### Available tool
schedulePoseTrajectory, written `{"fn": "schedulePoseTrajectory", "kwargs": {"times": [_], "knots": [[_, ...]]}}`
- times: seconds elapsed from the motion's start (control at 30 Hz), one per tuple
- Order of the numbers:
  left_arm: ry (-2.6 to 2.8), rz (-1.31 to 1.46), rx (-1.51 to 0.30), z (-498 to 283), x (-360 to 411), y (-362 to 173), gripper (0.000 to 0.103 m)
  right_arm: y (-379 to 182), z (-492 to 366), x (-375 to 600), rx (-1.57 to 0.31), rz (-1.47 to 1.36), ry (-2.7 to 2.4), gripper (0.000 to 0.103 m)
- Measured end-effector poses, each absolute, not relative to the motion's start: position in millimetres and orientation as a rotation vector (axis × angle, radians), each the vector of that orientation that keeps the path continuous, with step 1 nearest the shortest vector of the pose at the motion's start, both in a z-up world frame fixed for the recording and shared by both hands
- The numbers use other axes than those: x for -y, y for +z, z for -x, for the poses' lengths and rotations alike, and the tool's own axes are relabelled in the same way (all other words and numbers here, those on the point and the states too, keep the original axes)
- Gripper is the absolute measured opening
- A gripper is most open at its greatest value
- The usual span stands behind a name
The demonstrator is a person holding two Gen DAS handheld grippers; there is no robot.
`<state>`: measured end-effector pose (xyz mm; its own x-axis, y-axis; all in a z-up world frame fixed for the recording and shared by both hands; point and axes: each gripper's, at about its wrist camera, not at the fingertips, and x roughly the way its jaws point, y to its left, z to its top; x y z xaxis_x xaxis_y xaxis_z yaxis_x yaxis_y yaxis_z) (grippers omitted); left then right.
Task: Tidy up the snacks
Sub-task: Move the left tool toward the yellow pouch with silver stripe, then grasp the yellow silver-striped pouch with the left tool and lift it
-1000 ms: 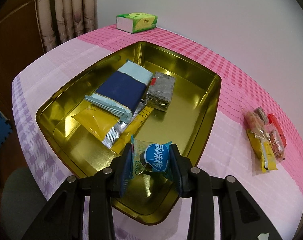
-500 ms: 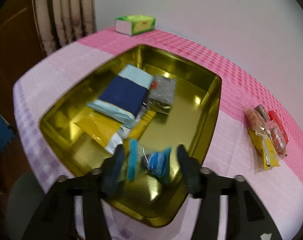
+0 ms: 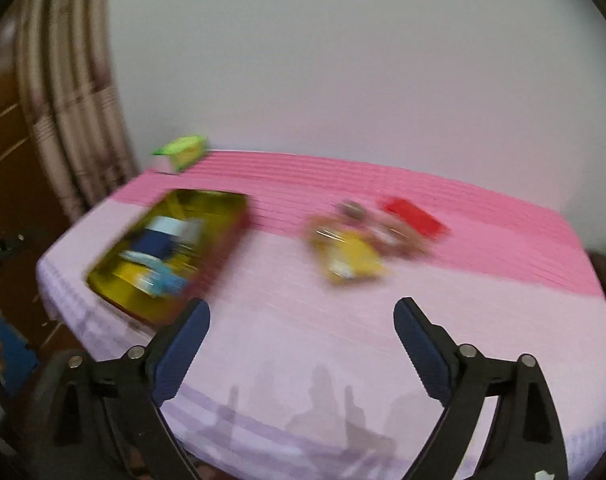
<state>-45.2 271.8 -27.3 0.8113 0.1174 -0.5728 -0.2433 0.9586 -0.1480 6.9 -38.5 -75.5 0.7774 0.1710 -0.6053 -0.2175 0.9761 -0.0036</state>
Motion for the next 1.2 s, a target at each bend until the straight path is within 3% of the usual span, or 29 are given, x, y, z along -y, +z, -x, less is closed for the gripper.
{"fn": "schedulePoseTrajectory", "kwargs": {"times": [0.23,0.5,0.8,1.2], "knots": [[-0.099,-0.007,-0.729,-6,-139,-57,0.073,-129,7,152,-0.753,-0.051,-0.047,0.093],[-0.178,-0.083,-0.823,-83,-31,-76,0.073,-100,-1,174,-0.674,-0.104,0.003,0.093],[-0.077,0.048,-0.958,-149,1,-126,0.073,-96,-2,203,-0.679,-0.246,-0.004,0.093],[-0.076,0.124,-1.024,-210,4,-147,0.073,-98,-4,194,-0.682,-0.247,0.047,0.093]]}}
